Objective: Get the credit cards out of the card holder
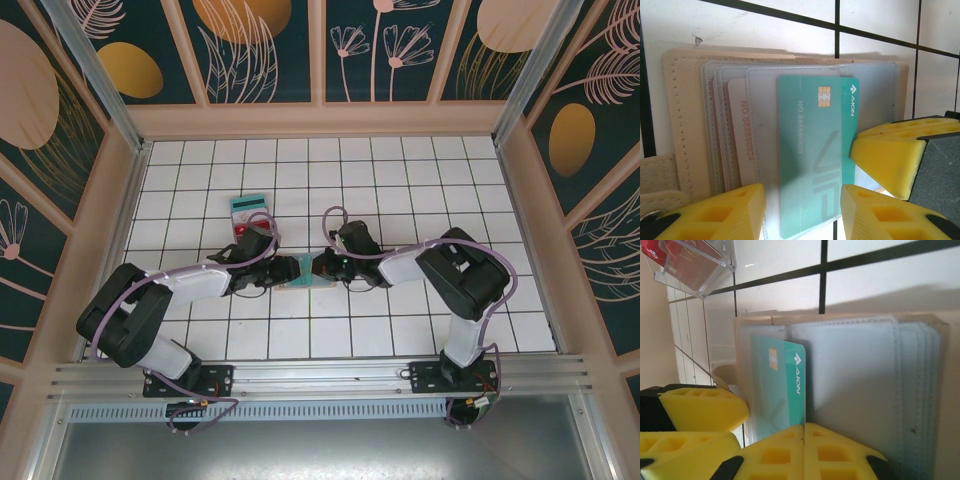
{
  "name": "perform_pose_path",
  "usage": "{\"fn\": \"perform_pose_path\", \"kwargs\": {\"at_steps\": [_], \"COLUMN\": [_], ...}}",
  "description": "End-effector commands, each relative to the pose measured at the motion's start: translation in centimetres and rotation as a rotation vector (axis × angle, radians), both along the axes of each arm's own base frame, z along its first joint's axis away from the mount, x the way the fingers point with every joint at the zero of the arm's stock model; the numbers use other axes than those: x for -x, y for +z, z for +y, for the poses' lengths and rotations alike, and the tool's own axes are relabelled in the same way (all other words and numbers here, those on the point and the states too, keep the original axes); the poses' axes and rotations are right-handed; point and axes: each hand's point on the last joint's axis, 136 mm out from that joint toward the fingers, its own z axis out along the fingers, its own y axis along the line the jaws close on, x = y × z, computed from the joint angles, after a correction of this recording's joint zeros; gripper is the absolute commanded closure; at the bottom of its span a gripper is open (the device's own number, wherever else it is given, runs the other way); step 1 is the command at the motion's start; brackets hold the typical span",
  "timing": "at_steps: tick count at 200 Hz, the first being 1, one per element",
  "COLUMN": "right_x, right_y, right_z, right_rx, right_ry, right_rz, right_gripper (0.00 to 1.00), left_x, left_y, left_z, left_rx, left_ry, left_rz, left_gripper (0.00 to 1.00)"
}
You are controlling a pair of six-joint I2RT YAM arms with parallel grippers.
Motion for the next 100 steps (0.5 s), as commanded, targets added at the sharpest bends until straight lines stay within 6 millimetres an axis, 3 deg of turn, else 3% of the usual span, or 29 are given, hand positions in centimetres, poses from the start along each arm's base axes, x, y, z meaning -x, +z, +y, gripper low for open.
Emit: {"fn": "perform_pose_path", "kwargs": {"at_steps": [1,100], "right_x": [0.1,0.6], "right_y": [0.2,0.6], "right_z": [-1.2,-5.3], "right_rx": [0.014,0.05], "right_ry": [-0.014,-0.049], "right_rz": [-0.011,-0.02], "right_gripper": [1.0,1.0], "left_x": [1.1,1.0], "left_y": [-1.4,-1.2], "left_z": [1.1,1.1], "left_rx": [-0.05,-0.051], "left_ry": [0.01,0.007], "left_rz": [0.049,0.043], "left_gripper": [0.54,0.54]}}
